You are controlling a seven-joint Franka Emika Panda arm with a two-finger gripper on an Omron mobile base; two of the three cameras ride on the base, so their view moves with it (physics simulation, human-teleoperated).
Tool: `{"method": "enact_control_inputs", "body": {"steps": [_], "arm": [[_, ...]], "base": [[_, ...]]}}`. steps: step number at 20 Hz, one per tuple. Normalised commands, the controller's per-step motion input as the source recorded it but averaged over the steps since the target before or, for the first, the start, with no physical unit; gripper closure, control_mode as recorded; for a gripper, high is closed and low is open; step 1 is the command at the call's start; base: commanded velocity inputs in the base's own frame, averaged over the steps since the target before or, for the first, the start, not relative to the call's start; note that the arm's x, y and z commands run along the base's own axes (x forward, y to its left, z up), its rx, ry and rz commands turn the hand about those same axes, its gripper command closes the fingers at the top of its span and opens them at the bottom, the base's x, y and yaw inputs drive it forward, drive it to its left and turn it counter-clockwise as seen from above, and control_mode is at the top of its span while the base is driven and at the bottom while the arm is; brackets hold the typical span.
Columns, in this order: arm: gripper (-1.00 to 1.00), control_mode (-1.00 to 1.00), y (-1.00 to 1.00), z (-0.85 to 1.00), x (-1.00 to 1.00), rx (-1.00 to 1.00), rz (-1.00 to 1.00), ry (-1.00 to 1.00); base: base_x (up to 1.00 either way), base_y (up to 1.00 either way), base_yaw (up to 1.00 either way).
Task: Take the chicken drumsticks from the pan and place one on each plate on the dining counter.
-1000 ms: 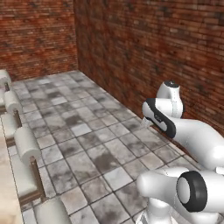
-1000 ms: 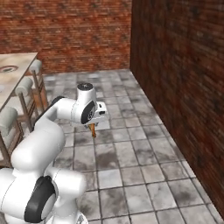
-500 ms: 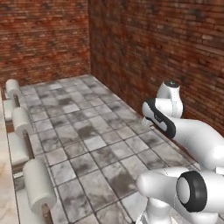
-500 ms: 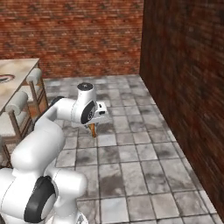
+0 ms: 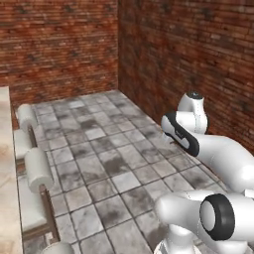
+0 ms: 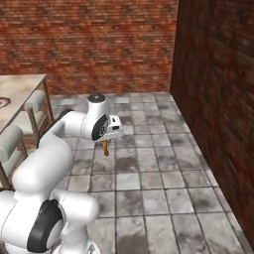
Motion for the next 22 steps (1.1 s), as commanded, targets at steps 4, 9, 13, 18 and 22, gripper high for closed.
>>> {"method": "enact_control_inputs", "body": {"steps": [4,9,13,18,22], "arm": [[1.00,1.00,0.00,0.00,0.00,0.00,0.00,0.00],[1.00,1.00,0.00,0.00,0.00,0.00,0.00,0.00],[1.00,1.00,0.00,0.00,0.00,0.00,0.00,0.00],[1.00,1.00,0.00,0.00,0.00,0.00,0.00,0.00],[1.00,1.00,0.00,0.00,0.00,0.00,0.00,0.00]], "base": [[1.00,0.00,0.14],[1.00,0.00,0.15],[1.00,0.00,0.15],[1.00,0.00,0.16],[1.00,0.00,0.29]]}}
